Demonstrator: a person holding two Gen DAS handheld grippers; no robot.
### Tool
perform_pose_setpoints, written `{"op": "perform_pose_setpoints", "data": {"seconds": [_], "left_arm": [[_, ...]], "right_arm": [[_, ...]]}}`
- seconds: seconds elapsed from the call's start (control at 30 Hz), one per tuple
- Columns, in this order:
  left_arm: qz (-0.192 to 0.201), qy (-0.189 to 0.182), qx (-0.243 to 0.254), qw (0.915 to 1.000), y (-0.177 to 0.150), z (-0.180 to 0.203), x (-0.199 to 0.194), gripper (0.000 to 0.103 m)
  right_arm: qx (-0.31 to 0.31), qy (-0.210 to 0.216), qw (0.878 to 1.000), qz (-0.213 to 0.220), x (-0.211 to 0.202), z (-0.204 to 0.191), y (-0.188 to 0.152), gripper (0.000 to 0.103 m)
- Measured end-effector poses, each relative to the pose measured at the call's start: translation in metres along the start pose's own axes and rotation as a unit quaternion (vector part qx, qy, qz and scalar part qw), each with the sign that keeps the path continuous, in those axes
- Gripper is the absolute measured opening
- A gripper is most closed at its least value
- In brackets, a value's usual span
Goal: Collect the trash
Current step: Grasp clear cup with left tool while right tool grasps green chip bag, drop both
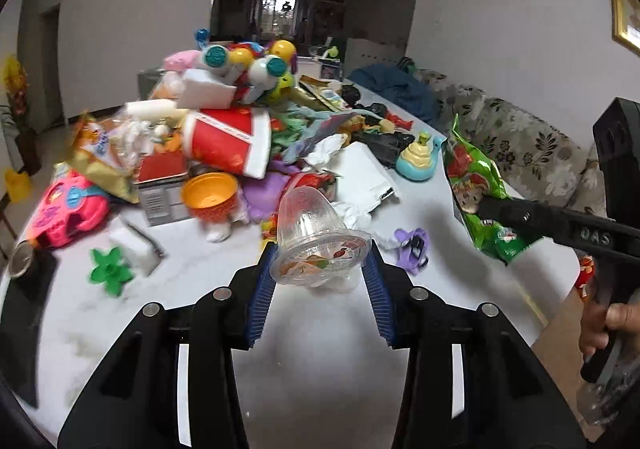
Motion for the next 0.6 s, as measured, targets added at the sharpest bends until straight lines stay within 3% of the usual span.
{"op": "perform_pose_setpoints", "data": {"seconds": [0.07, 0.17, 0.3, 0.4, 0.53, 0.6], "left_arm": [[0.010, -0.019, -0.004, 0.9998, -0.003, 0.005, -0.022, 0.042], [0.024, -0.029, 0.038, 0.9986, -0.014, 0.023, -0.061, 0.042], [-0.005, -0.036, 0.103, 0.9940, -0.056, 0.038, -0.099, 0.043], [-0.077, -0.036, 0.134, 0.9873, -0.105, 0.037, -0.088, 0.043], [-0.197, -0.040, 0.135, 0.9701, -0.172, 0.025, -0.044, 0.044], [-0.248, -0.027, 0.134, 0.9592, -0.201, 0.017, -0.017, 0.054]], "right_arm": [[-0.004, 0.004, 1.000, -0.003, -0.005, -0.008, -0.002, 0.026], [-0.028, 0.031, 0.999, -0.015, -0.025, -0.029, -0.018, 0.026], [-0.065, 0.092, 0.990, -0.083, -0.051, -0.058, -0.072, 0.026], [-0.077, 0.118, 0.974, -0.177, -0.045, -0.067, -0.128, 0.026], [-0.099, 0.083, 0.946, -0.298, 0.006, -0.070, -0.197, 0.029], [-0.097, 0.086, 0.932, -0.339, 0.036, -0.070, -0.223, 0.029]]}}
Point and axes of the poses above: each gripper's, at about its wrist camera, not at the fingertips, and x roughly the way its jaws point, z to its right, y to its top, the point moved 3 cm from there along x, roughly the way its jaws point, and after that the axes turned 4 degrees about -z, right-handed, at the moved point
